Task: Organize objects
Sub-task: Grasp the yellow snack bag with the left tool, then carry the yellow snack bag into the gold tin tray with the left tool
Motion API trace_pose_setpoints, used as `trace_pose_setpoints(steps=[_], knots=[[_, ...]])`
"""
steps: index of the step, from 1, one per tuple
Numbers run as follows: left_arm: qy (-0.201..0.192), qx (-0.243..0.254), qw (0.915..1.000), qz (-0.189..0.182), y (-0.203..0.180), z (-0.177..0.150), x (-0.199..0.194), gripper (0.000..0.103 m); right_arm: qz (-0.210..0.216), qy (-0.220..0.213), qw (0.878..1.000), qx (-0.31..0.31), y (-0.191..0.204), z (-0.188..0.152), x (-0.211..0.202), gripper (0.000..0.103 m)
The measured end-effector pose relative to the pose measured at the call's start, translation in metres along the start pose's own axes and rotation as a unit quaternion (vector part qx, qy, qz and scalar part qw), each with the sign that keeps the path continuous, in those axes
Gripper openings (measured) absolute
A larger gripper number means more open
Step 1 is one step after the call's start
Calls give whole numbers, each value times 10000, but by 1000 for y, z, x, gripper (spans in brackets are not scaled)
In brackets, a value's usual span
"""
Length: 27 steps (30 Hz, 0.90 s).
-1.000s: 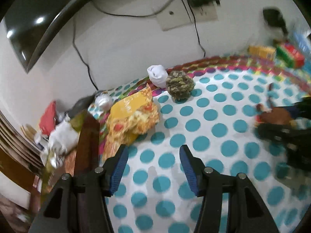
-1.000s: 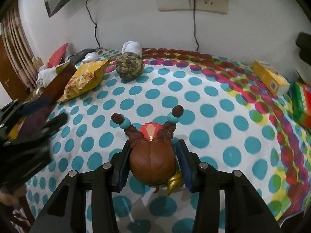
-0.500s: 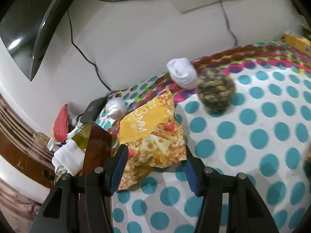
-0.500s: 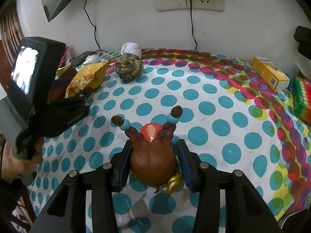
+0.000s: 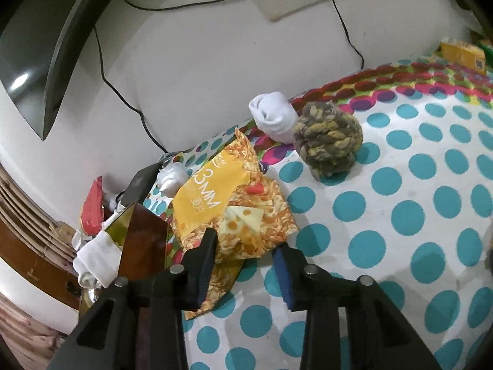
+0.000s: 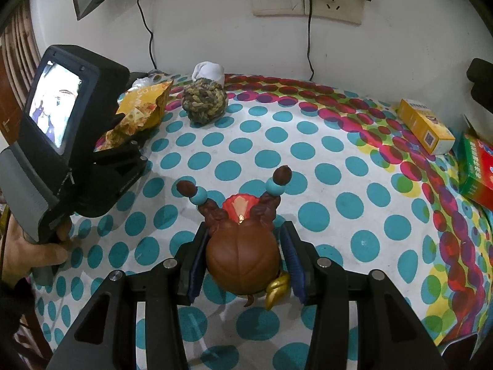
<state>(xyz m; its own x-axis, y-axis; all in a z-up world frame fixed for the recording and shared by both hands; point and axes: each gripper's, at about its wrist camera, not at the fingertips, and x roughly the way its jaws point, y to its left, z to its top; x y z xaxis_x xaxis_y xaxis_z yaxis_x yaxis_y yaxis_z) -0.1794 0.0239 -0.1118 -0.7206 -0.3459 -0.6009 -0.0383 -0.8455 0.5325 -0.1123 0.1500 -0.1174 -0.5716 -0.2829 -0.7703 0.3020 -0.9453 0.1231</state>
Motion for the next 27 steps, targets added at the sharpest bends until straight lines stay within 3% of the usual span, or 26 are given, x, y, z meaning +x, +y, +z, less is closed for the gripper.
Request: trace_pose_setpoints(steps=[10,17,27], knots=[[-204,-351,9977,-549,12,1,-41,32,-87,18,9999,-71,4,1,0,43],[-297,-869,9881,-1230,34,-9,-71,32,-226,47,9996,-186,7,2,0,43],[-475,-1362,9705,-1932,67,-25,-118,31,-352,69,9989,-295,11,2,1,43]])
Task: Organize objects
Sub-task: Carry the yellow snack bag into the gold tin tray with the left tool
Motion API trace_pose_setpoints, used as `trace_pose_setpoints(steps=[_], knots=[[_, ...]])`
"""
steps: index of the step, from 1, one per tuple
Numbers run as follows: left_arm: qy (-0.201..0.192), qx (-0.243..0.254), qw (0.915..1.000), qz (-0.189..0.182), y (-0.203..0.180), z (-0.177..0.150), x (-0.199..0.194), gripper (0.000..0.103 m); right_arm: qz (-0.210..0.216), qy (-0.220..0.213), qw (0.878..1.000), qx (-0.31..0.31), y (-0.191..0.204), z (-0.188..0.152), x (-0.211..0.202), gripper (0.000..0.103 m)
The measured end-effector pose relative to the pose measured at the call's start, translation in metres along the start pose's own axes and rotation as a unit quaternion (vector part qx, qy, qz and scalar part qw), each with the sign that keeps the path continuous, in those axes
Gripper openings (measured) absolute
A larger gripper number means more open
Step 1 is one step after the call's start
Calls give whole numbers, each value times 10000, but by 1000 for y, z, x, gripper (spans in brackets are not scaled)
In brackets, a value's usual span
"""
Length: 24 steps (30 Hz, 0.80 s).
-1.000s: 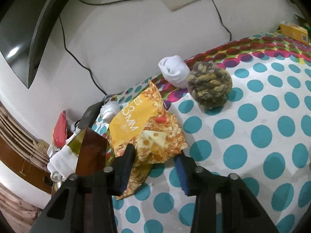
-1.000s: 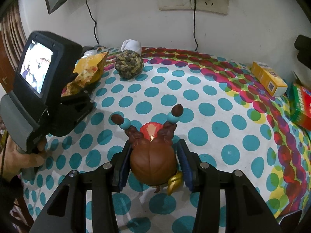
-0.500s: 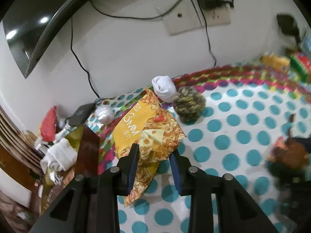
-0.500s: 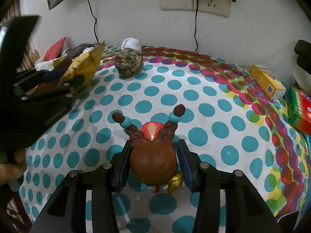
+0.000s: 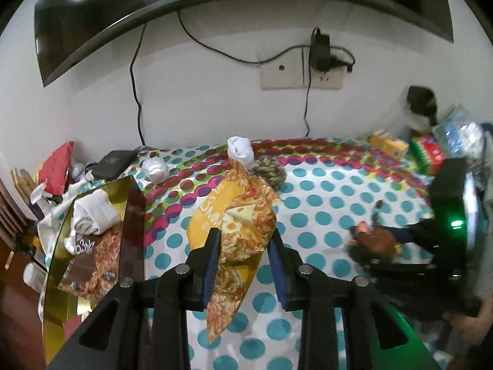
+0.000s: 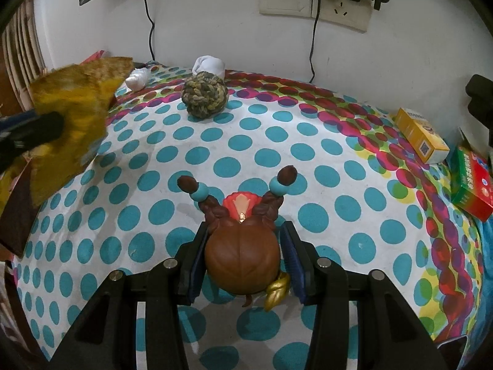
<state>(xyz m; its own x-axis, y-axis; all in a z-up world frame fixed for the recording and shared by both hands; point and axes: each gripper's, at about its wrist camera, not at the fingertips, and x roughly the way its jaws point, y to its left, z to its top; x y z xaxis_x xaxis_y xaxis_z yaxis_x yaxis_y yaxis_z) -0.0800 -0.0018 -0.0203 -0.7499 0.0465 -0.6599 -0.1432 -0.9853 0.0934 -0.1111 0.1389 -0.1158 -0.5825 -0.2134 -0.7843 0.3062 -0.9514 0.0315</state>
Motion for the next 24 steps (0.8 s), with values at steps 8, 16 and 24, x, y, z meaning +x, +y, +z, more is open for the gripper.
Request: trace_pose_setpoints(steps=[8,16,24], knots=[[79,-295,9987,-406,12,0,-34,28,-29,5,10000,-24,0,0,0,43],[117,-341,9985,-404,20,4,-49,15,-53,11,10000,-44,1,1,0,43],[189,-572,9965,-575,32,7,-54,14,-60,13,10000,-48,2,1,0,44]])
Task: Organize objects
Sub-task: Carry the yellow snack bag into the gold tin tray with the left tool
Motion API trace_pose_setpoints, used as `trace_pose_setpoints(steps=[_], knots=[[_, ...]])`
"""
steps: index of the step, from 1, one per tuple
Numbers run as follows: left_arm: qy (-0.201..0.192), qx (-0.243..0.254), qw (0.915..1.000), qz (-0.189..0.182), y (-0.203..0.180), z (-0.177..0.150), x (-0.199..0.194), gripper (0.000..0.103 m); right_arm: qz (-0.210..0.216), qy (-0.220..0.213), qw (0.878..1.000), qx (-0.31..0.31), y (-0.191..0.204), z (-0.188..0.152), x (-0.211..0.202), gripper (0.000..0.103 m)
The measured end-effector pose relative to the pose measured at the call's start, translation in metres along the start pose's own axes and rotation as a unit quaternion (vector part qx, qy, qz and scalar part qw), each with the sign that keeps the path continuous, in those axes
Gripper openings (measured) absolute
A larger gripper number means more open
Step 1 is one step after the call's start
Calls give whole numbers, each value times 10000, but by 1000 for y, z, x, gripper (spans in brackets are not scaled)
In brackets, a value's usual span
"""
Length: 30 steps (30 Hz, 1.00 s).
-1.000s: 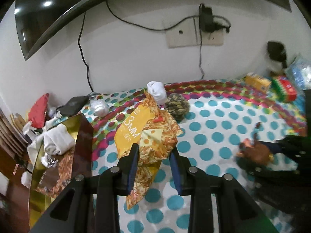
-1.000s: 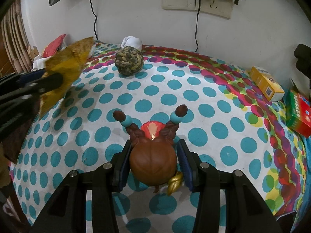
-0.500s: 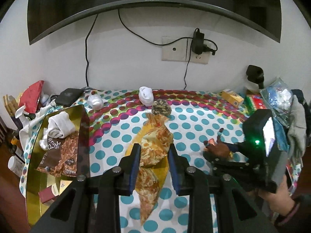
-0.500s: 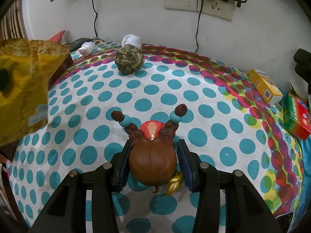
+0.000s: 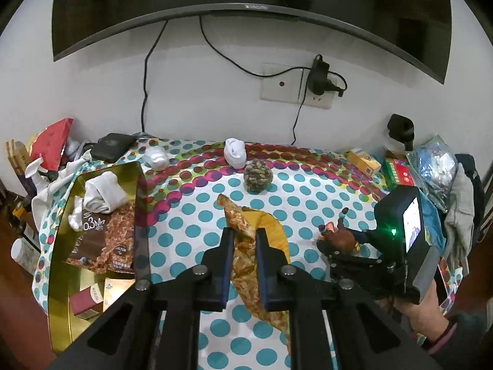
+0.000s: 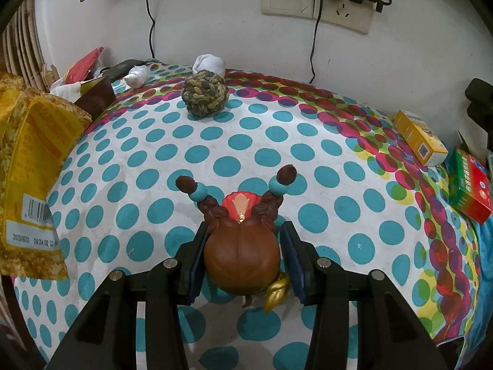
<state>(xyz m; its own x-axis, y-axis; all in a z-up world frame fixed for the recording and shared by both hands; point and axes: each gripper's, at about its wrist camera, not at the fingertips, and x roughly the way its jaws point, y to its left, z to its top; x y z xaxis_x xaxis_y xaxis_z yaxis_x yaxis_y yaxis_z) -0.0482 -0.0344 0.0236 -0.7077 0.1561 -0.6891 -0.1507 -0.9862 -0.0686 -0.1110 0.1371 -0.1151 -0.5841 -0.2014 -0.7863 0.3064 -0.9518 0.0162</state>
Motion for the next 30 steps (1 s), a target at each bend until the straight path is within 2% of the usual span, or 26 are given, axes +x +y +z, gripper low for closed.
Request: trace_pose_setpoints(steps=[5,14,23,30], knots=[[-37,0,10000,19,8,5,-11,14,8,-1,10000,8,0,0,0,44],[-212,-188,9987,425,52,14,-48,14,0,1,10000,4,-1,0,0,44],[-395,-309,9927,1092,100,20,-81,14,-5,1,10000,2,-1,0,0,44],[-282,-410,9878,1474,129,13,-79,14,-9,2,10000,1,1,1,0,44]])
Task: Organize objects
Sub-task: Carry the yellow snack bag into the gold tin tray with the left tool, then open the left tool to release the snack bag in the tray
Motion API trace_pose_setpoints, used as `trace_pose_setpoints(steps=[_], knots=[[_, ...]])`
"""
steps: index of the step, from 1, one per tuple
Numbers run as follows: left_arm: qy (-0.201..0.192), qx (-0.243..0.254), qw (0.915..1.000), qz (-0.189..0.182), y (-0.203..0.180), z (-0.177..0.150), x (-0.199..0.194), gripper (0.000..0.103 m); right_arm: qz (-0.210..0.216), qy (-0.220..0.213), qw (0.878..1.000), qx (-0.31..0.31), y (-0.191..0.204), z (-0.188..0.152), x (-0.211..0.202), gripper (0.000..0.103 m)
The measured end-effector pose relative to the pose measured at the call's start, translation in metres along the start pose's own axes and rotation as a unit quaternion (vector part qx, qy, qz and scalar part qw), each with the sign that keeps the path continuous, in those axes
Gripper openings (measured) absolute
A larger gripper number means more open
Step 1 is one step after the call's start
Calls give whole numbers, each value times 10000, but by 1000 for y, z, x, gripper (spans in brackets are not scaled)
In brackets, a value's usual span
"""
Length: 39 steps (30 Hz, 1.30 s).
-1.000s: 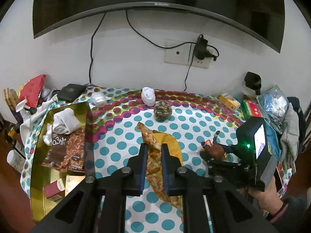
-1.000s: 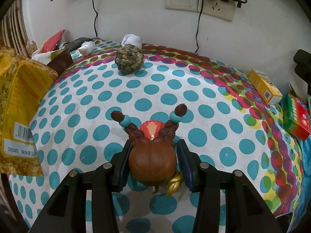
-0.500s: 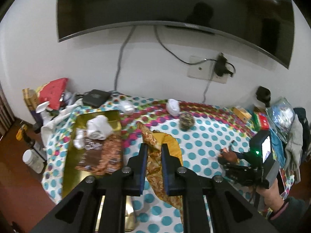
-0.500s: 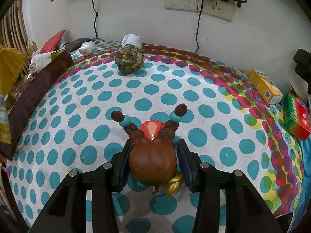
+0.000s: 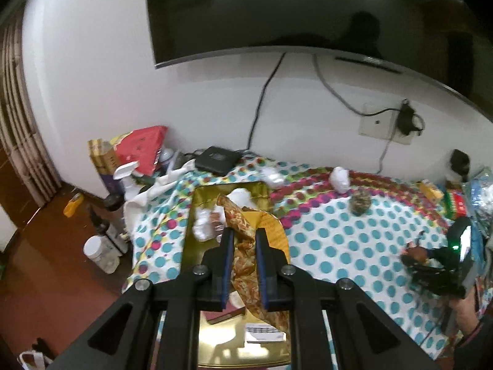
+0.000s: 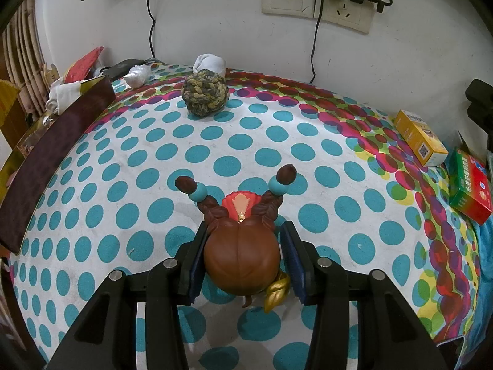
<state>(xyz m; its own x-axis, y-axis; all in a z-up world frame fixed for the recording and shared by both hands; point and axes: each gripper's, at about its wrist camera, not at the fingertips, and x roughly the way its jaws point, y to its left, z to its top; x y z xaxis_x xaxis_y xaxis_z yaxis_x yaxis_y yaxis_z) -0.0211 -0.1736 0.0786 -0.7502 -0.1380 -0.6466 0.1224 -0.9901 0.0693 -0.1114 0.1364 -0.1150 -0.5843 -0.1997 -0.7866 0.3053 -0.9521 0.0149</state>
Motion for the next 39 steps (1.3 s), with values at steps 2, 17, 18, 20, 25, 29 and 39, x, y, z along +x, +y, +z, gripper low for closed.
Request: trace_pose_setpoints(steps=[2,17,18,20,25,29,39], knots=[[93,-73,9999,39,8,-3,8,14,-2,0,10000,0,0,0,0,44],[578,-352,9976,172,30,-15,59,14,-10,4,10000,-3,0,0,0,45],[620,-392,9972,146,31,-15,62,15,-7,4,10000,0,0,0,0,45],[641,-468,9967,178,35,-18,68,16,-10,5,10000,-2,-1,0,0,45],[747,-495,9955,300,36,-22,79,19,-11,6,10000,-1,-1,0,0,45],[768,-599,9944,404,42,-25,79,32,-11,6,10000,0,-1,0,0,45],[886,-726,9927,369,49,-43,71,42,-21,9,10000,-4,1,0,0,45]])
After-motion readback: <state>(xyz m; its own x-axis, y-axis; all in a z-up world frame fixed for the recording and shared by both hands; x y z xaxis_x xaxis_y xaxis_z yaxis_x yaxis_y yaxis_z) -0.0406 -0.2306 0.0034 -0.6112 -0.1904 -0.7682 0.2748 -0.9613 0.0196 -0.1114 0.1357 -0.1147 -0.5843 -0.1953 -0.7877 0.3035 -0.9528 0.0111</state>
